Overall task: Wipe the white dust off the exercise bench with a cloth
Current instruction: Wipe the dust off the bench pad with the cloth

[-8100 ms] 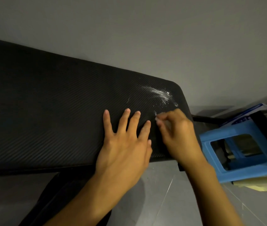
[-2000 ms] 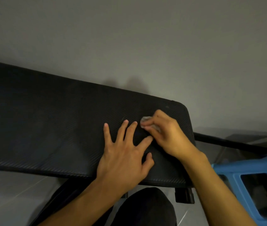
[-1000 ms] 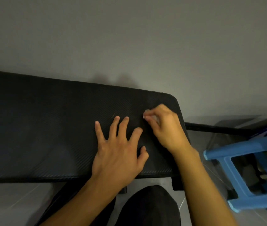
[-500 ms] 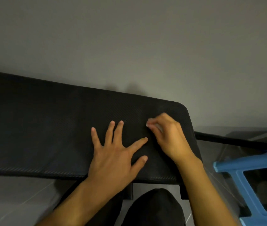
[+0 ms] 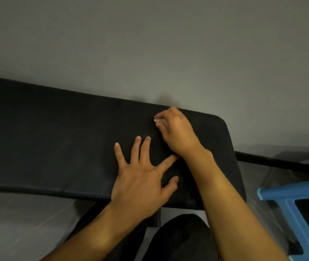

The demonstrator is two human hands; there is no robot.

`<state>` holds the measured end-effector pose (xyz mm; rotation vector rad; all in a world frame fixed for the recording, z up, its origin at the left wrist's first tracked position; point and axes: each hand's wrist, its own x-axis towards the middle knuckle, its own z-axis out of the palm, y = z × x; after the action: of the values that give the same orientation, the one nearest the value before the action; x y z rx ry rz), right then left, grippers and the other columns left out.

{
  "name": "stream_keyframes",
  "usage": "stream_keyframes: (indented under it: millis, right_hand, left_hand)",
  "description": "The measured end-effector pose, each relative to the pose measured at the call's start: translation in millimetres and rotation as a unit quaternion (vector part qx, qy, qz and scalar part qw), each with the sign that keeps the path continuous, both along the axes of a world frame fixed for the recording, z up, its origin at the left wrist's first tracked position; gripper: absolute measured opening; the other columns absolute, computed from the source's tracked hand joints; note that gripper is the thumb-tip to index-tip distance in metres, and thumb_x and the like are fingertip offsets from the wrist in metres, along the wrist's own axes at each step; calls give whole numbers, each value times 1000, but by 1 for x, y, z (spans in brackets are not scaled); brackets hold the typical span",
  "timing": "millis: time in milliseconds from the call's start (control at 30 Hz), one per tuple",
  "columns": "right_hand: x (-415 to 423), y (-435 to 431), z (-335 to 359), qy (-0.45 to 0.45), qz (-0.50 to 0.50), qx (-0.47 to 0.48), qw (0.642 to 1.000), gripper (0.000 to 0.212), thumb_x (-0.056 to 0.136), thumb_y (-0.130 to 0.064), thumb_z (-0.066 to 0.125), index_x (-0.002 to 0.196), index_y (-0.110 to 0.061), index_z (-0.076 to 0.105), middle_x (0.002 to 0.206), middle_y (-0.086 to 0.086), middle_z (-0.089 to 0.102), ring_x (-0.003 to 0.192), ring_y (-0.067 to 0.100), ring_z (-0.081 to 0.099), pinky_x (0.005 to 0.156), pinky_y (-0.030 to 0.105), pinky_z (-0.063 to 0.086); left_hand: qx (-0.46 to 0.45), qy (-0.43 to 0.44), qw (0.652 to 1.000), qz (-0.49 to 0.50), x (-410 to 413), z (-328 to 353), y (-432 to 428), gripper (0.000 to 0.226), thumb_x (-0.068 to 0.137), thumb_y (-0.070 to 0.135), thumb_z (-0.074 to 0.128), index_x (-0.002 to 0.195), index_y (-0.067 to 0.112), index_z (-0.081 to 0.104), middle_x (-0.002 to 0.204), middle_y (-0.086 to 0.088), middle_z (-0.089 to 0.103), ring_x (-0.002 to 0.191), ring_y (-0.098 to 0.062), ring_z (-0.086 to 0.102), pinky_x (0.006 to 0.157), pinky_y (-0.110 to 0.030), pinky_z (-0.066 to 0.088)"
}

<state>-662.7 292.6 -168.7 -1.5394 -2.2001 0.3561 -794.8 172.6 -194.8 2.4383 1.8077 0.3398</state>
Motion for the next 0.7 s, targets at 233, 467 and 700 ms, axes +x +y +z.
stream_keyframes:
  millis: [233,467,700]
  right_hand:
    - [85,-25,17,-15,40,-42,998,17,96,-23,62,110,-21,72,115,0,66,110,14,64,99,33,52]
    - [59,-35,6,-14,-55,-1,998,21,98,-16,60,115,-12,71,116,7,65,109,24,63,97,41,52]
    - [97,-101,-2,16,-146,45,988,15,95,-16,67,108,-15,74,109,1,68,104,16,67,96,26,49]
  left_hand:
    - [17,-5,1000,-1,2,-3,1,57,93,72,35,147,55,40,160,-27,34,151,-47,24,112,-81,10]
    - [11,-1,1000,-5,1,-3,1,58,94,72,28,150,57,33,163,-26,28,153,-46,18,113,-80,9]
    - [15,1,1000,-9,1,-5,1,59,94,72,27,150,55,37,161,-27,31,152,-47,21,112,-81,11]
